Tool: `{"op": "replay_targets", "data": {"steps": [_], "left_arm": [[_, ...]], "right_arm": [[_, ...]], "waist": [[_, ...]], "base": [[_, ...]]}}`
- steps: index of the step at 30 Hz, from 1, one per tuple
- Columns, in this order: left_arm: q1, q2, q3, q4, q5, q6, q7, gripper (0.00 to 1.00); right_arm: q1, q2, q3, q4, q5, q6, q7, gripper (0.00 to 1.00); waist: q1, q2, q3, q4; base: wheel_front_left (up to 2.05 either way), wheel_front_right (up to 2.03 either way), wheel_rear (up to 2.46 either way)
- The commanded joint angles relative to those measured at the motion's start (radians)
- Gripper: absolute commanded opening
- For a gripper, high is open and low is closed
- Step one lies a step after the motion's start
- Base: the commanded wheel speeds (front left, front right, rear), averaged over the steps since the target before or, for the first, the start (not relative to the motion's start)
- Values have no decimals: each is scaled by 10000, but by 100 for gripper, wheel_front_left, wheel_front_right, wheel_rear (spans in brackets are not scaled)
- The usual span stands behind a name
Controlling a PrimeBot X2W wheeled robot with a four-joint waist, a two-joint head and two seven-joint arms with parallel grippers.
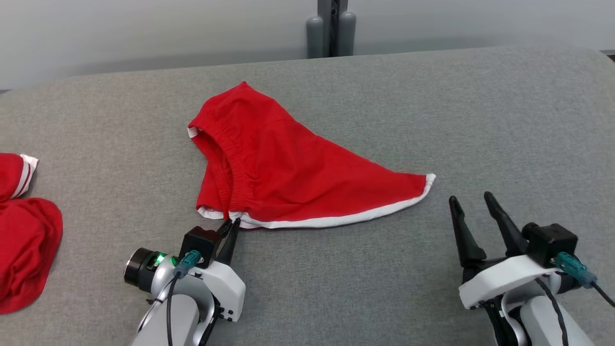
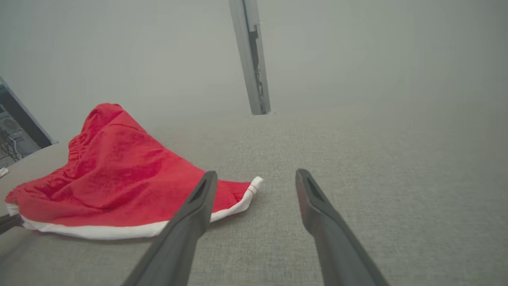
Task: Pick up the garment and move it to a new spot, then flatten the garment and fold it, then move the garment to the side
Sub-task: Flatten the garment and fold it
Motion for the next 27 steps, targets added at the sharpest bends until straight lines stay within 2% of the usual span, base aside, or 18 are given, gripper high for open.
{"op": "replay_targets", "data": {"steps": [1, 7, 14, 15, 16, 18, 19, 20, 21, 22, 27], "left_arm": [[84, 82, 60, -282, -4, 98, -51, 0], [389, 186, 67, -1087, 20, 179, -46, 0], [479, 130, -29, -1376, 24, 229, -47, 0], [489, 123, -42, -1396, 15, 243, -47, 0], [494, 119, -52, -1415, 8, 252, -48, 0], [479, 121, -58, -1450, -5, 256, -48, 0], [492, 127, -56, -1464, -14, 273, -48, 0], [510, 127, -47, -1479, -32, 280, -48, 0], [524, 133, -40, -1492, -47, 290, -48, 0], [541, 140, -33, -1509, -51, 287, -48, 0], [646, 145, 162, -2113, -151, 279, -49, 0]], "right_arm": [[-347, -180, 135, 316, 185, 19, -62, 100], [-1513, -584, 1370, 2432, 1364, 12, -61, 100], [-2013, -799, 2063, 3141, 1935, 12, -61, 100], [-2029, -810, 2108, 3177, 2001, 12, -62, 71], [-2008, -827, 2182, 3235, 2056, 12, -61, 61], [-1895, -834, 2384, 3314, 2170, 12, -61, 58], [-1851, -834, 2472, 3325, 2199, 12, -61, 42], [-1821, -861, 2587, 3321, 2207, 12, -62, 31], [-1789, -876, 2719, 3321, 2250, 12, -61, 31], [-1769, -912, 2803, 3302, 2251, 12, -61, 0], [-1734, -1113, 2509, 2634, 2031, 12, -62, 0]], "waist": [[0, 0, 140, 221], [0, 0, 343, 696], [0, 0, 495, 924], [0, 0, 501, 939], [0, 0, 502, 949], [0, 0, 493, 953], [0, 0, 487, 947], [0, 0, 490, 941], [0, 0, 490, 935], [0, 0, 483, 926], [0, 0, 369, 873]], "base": [[0, 0, 0], [0, 0, 0], [0, 0, 0], [0, 0, 0], [0, 0, 0], [0, 0, 0], [0, 0, 0], [0, 0, 0], [0, 0, 0], [0, 0, 0], [0, 0, 0]]}}
